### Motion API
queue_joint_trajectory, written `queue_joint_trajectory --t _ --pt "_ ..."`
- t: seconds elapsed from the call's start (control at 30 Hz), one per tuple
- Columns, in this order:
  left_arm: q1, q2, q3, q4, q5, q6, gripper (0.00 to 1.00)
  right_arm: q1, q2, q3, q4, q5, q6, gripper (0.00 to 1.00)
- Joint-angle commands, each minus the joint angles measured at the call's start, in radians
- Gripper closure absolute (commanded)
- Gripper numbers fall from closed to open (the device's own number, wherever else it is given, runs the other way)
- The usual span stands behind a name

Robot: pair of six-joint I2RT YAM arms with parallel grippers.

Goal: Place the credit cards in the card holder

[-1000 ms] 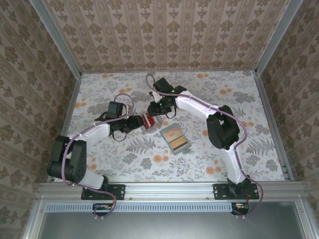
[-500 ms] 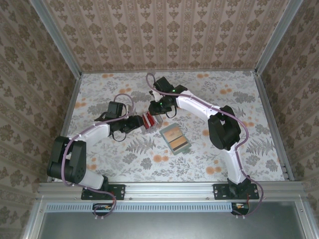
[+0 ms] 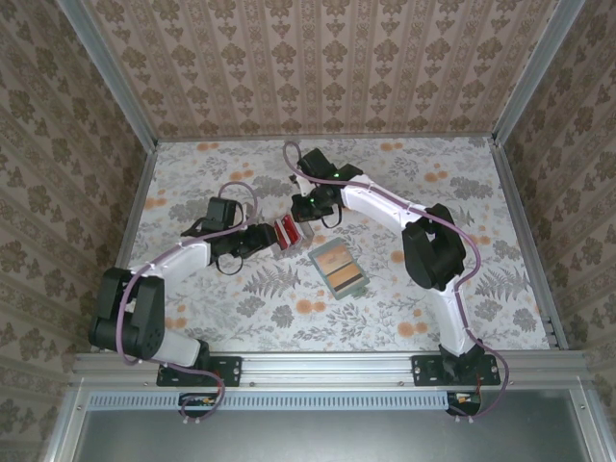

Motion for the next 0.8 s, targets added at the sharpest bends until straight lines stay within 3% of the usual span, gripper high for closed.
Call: queue_joint_trajectory --t 0.0,0.43,0.77 --pt "0.01 -0.035 -0.014 -0.001 0.005 0.021 0.45 -0.007 -0.065 -0.024 0.005 0.017 0.0 0.95" --pt "0.008 -0.086 -0.026 0.013 0.007 0.012 0.45 -0.066 -0.246 -0.184 0.146 -0.03 0.029 0.99" --pt "0.01 -0.133 -0.069 0.239 0.125 -0.096 0.42 -0.141 -0.337 -0.286 0.267 -0.206 0.111 1.0"
